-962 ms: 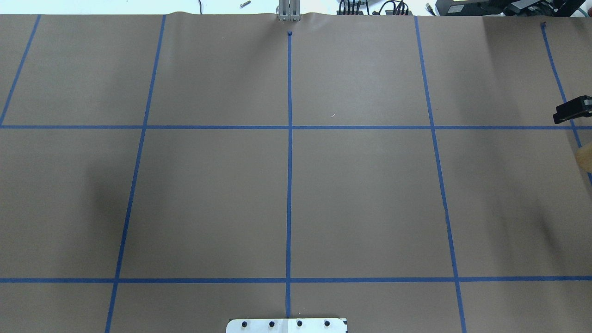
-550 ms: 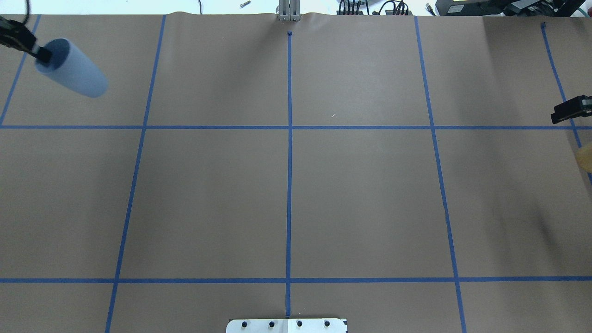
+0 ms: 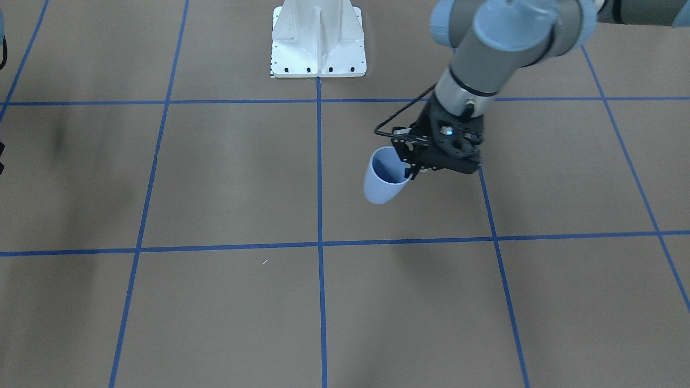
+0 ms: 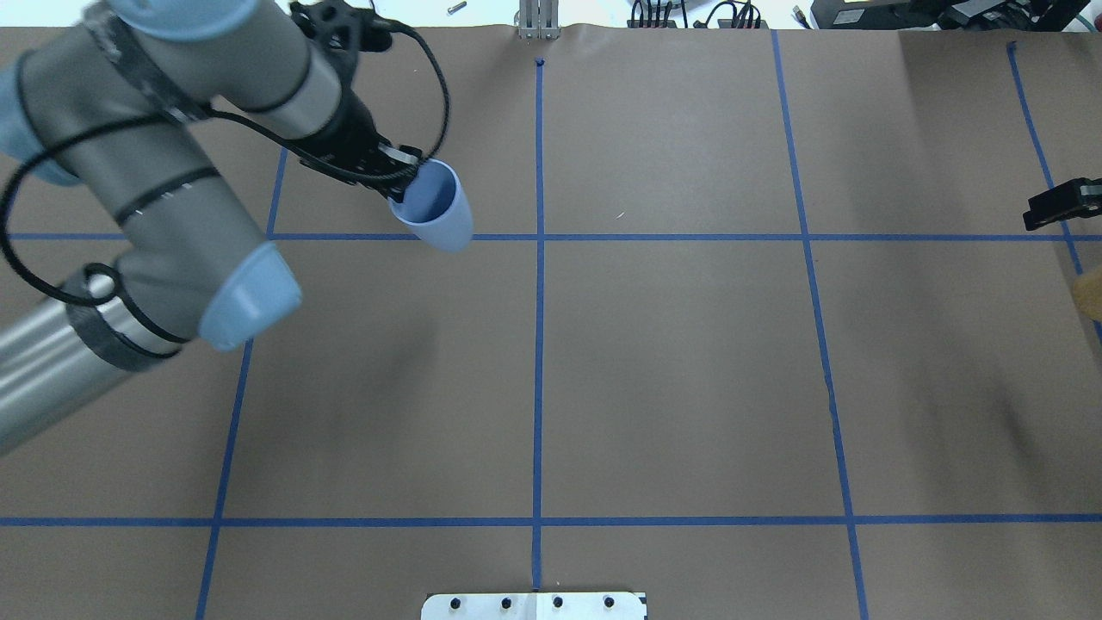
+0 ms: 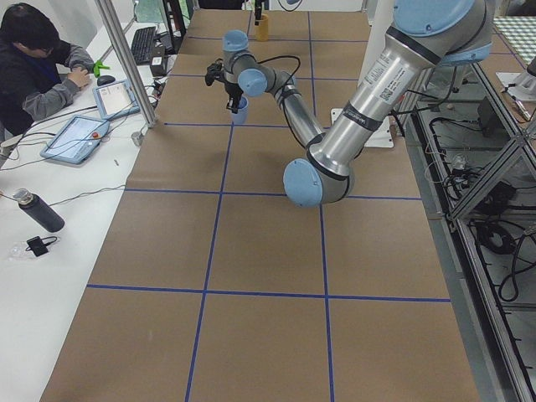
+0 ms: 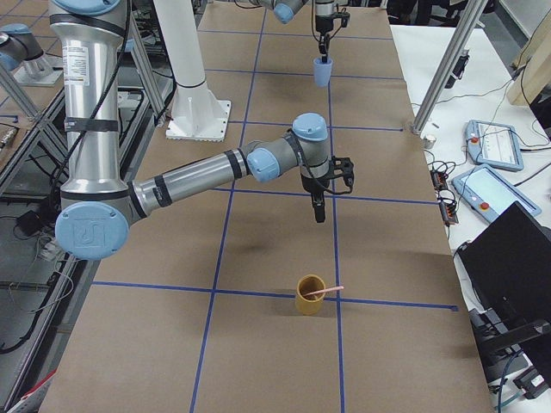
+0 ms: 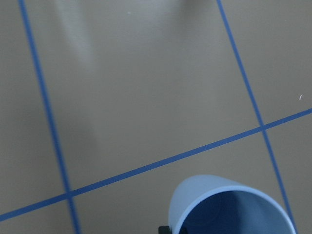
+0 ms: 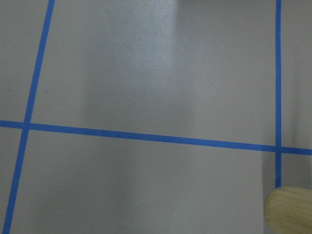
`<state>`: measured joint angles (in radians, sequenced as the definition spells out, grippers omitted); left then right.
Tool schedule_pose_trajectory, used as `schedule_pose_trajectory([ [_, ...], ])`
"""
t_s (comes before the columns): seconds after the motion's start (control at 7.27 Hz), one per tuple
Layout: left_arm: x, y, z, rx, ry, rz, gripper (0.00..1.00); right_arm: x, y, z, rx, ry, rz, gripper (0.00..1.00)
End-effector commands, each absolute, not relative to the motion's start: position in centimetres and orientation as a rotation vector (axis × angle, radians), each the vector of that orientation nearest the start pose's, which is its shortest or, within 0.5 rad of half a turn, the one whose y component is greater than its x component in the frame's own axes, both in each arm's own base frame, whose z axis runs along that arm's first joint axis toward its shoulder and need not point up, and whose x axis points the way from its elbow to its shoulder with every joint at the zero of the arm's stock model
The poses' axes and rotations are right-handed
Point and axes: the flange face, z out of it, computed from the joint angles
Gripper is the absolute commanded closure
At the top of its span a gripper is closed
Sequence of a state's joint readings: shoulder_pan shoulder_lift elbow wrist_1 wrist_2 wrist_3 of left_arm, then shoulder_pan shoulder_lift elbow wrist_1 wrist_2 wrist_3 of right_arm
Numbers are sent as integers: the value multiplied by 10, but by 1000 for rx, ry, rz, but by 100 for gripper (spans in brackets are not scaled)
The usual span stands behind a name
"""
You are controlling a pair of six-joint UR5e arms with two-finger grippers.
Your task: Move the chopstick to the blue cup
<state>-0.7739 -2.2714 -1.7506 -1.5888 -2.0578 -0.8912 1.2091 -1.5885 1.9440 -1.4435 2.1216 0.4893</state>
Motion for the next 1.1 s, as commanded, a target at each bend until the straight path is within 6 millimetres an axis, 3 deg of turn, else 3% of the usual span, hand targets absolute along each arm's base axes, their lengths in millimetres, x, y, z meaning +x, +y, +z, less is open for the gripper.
schedule_pose_trajectory([
  [0.0,522,-461,149,249,885,118,100,-101,-484,479,198,-689,-3,0],
  [0.14,549,-434,150,248,875,151,100,-109,-487,474,196,-695,5,0],
  [0.55,566,-412,146,226,883,162,98,-109,-487,476,193,-695,4,0],
  [0.69,567,-411,147,226,881,164,46,-109,-488,478,188,-693,7,0],
  [0.83,566,-411,146,231,882,164,9,-109,-487,477,189,-695,6,0],
  [0.96,560,-415,146,265,871,141,2,-109,-488,478,187,-695,6,0],
])
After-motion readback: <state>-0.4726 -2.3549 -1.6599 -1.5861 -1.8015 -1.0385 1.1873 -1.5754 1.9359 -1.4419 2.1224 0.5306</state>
